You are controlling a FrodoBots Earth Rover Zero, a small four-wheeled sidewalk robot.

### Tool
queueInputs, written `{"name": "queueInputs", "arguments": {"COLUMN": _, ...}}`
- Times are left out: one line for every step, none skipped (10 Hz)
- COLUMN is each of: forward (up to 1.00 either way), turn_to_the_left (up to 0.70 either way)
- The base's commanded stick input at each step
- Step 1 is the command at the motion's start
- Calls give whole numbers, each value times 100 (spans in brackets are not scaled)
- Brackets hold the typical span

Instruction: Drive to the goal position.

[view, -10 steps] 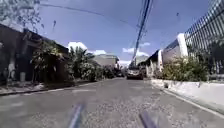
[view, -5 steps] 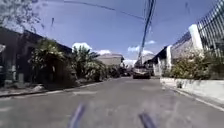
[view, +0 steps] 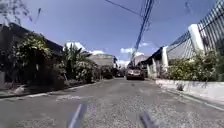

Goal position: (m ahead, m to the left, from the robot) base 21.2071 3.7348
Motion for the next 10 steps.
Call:
{"name": "queueInputs", "arguments": {"forward": 100, "turn_to_the_left": 0}}
{"name": "queueInputs", "arguments": {"forward": 100, "turn_to_the_left": 0}}
{"name": "queueInputs", "arguments": {"forward": 100, "turn_to_the_left": 0}}
{"name": "queueInputs", "arguments": {"forward": 100, "turn_to_the_left": 0}}
{"name": "queueInputs", "arguments": {"forward": 100, "turn_to_the_left": 0}}
{"name": "queueInputs", "arguments": {"forward": 100, "turn_to_the_left": 0}}
{"name": "queueInputs", "arguments": {"forward": 100, "turn_to_the_left": 0}}
{"name": "queueInputs", "arguments": {"forward": 100, "turn_to_the_left": 0}}
{"name": "queueInputs", "arguments": {"forward": 100, "turn_to_the_left": 0}}
{"name": "queueInputs", "arguments": {"forward": 100, "turn_to_the_left": 0}}
